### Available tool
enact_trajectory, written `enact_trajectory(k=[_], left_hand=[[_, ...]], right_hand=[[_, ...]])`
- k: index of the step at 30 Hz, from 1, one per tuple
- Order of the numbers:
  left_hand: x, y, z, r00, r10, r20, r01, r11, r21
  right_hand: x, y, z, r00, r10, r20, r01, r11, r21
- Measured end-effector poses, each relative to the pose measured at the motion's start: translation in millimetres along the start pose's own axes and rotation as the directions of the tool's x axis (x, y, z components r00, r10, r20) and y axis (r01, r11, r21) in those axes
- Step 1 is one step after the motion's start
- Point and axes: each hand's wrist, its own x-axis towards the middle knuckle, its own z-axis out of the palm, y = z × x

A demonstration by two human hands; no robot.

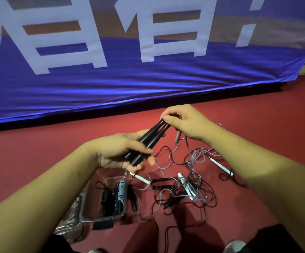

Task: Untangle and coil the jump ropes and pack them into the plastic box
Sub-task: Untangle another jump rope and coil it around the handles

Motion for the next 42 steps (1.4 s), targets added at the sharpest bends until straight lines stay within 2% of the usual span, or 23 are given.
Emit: enact_trajectory(k=[3,8,9,12,14,17,20,22,25,30,33,35,38,42], left_hand=[[5.3,-3.1,4.4,1.0,-0.005,-0.016,0.004,0.999,-0.047],[17.6,-4.4,15.6,0.992,0.036,-0.124,-0.043,0.998,-0.052],[19.4,-3.4,17.2,0.988,0.065,-0.143,-0.073,0.996,-0.053],[22.0,3.3,18.1,0.959,0.193,-0.206,-0.214,0.973,-0.085],[22.9,5.9,17.5,0.921,0.291,-0.259,-0.324,0.942,-0.091],[25.7,9.4,17.6,0.844,0.416,-0.338,-0.484,0.862,-0.147],[28.1,18.2,13.9,0.764,0.456,-0.456,-0.597,0.768,-0.232],[30.6,19.9,11.9,0.713,0.441,-0.546,-0.626,0.75,-0.212],[36.7,16.2,9.6,0.631,0.384,-0.673,-0.649,0.738,-0.187],[41.9,13.8,10.7,0.549,0.325,-0.77,-0.677,0.713,-0.182],[40.6,15.8,11.7,0.584,0.336,-0.739,-0.74,0.596,-0.313],[36.3,19.7,8.7,0.603,0.279,-0.747,-0.733,0.564,-0.381],[31.3,21.0,7.5,0.639,0.197,-0.744,-0.681,0.595,-0.427],[30.7,16.1,6.7,0.677,0.246,-0.694,-0.629,0.682,-0.373]], right_hand=[[-2.2,4.1,-6.3,1.0,0.0,0.012,0.001,1.0,-0.015],[1.8,15.2,-2.9,0.997,-0.026,-0.074,0.018,0.994,-0.106],[2.2,17.3,-3.0,0.995,-0.005,-0.098,0.0,0.999,-0.049],[5.0,19.2,-4.5,0.975,0.126,-0.184,-0.064,0.949,0.307],[8.2,18.4,-6.8,0.968,0.164,-0.189,-0.076,0.912,0.404],[8.1,14.6,0.3,0.982,0.137,-0.127,-0.07,0.9,0.431],[4.6,14.9,14.5,0.986,0.165,-0.017,-0.141,0.885,0.444],[4.3,13.9,22.3,0.974,0.224,0.002,-0.2,0.866,0.459],[1.4,5.1,35.8,0.937,0.341,0.075,-0.325,0.772,0.546],[-7.0,-11.6,63.0,0.902,0.348,0.256,-0.431,0.68,0.593],[-8.2,-12.8,69.3,0.894,0.341,0.291,-0.448,0.696,0.562],[-8.6,-10.6,72.0,0.886,0.345,0.31,-0.463,0.693,0.553],[-8.3,-11.4,71.5,0.87,0.346,0.351,-0.49,0.681,0.544],[-5.4,-20.4,74.5,0.859,0.329,0.393,-0.505,0.678,0.534]])
